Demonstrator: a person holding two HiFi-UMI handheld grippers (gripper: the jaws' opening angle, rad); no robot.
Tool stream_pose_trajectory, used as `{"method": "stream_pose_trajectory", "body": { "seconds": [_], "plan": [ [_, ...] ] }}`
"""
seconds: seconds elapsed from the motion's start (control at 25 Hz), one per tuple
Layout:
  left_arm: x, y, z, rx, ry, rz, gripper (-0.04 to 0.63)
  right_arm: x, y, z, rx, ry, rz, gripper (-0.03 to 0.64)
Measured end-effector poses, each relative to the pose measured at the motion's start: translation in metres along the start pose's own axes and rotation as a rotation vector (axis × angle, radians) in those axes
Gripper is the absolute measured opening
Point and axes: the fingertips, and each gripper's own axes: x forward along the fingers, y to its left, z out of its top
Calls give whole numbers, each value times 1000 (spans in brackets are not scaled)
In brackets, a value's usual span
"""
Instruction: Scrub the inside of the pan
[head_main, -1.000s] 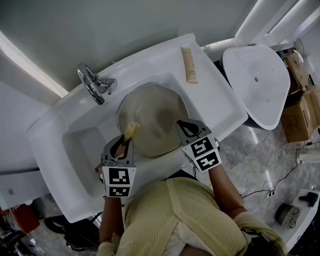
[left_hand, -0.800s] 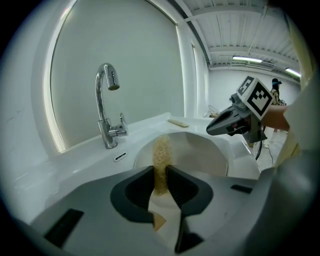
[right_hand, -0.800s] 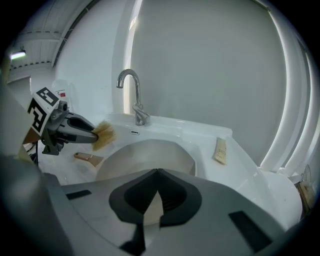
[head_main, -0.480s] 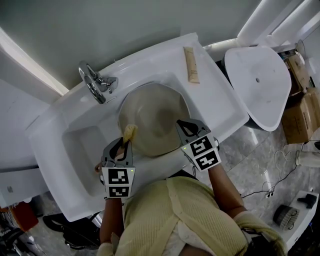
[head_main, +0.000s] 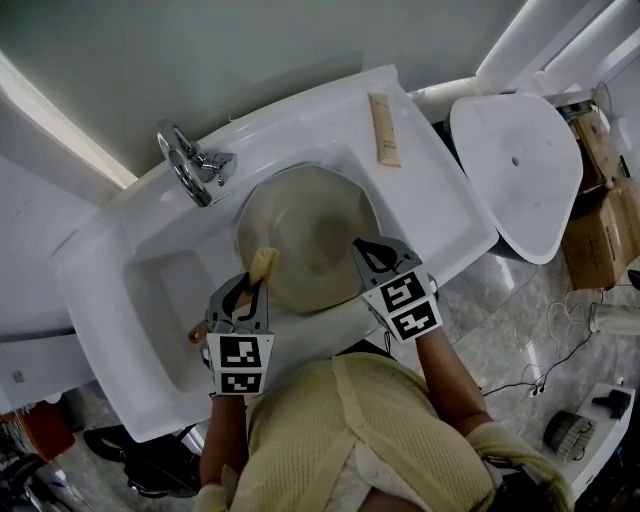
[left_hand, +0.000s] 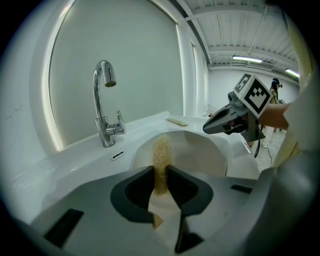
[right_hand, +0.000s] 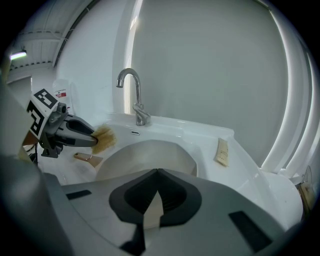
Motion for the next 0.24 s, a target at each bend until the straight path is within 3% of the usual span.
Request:
{"method": "stream_pose_trajectory", "body": {
  "seconds": [0.24],
  "plan": [
    [0,-4,0,6,-1,-8,123,-1,0,0,3,-4,-3,26]
  ]
}}
